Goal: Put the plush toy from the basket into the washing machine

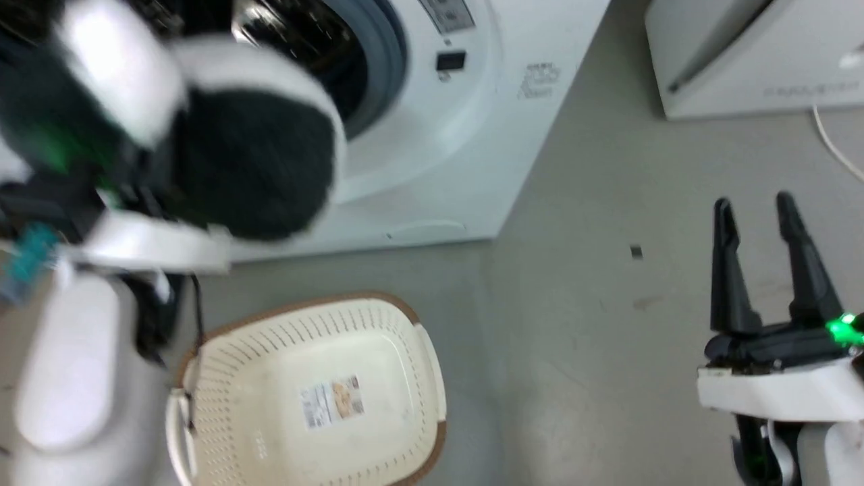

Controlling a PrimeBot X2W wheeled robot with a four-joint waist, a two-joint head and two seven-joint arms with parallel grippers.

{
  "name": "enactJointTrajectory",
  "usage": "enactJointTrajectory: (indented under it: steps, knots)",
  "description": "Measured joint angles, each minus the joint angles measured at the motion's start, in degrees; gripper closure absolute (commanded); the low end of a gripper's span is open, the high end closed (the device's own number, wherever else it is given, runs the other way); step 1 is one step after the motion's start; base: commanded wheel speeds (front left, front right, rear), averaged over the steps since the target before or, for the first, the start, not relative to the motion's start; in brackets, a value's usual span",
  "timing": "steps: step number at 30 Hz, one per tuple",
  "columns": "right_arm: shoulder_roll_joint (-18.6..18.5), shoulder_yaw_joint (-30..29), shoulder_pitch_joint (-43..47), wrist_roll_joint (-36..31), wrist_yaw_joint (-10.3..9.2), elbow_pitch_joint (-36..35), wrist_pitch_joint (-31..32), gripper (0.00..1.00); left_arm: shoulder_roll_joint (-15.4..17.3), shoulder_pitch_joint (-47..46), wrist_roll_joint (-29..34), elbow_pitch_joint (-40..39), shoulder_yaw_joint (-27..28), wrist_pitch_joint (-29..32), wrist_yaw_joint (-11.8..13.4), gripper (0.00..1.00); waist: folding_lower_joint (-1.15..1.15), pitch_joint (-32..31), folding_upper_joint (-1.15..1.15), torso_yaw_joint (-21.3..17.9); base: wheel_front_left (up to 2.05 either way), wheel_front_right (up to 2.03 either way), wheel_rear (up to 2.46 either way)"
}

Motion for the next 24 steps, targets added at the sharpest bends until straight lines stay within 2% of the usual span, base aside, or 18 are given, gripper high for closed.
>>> enactJointTrajectory:
  steps: [7,13,20,24]
  knots:
    - [0.01,-0.02,-2.96,2.03,0.0,-3.12,0.0,0.0,7.08,-16.42,-2.09,6.65,0.53,4.44,-0.49,1.0,0.01,7.98,0.0,-2.95,0.0,0.0,0.0]
    - [0.02,-0.08,-4.49,3.36,0.0,-4.25,0.0,0.0,12.41,-30.62,-3.57,15.78,0.85,6.45,-0.51,1.0,0.01,14.91,0.0,-5.73,0.0,0.0,0.0]
    - [0.01,0.82,-5.81,4.98,0.0,-5.15,0.0,0.0,15.51,-45.48,-3.01,25.99,0.41,5.84,-0.51,1.0,0.01,21.68,-0.01,-8.73,0.0,0.0,0.0]
    - [0.02,0.99,-6.37,5.54,0.0,-5.71,0.0,0.0,15.67,-50.49,-2.33,31.86,-1.11,5.14,-0.51,1.0,0.01,24.64,0.0,-9.92,0.0,0.0,0.0]
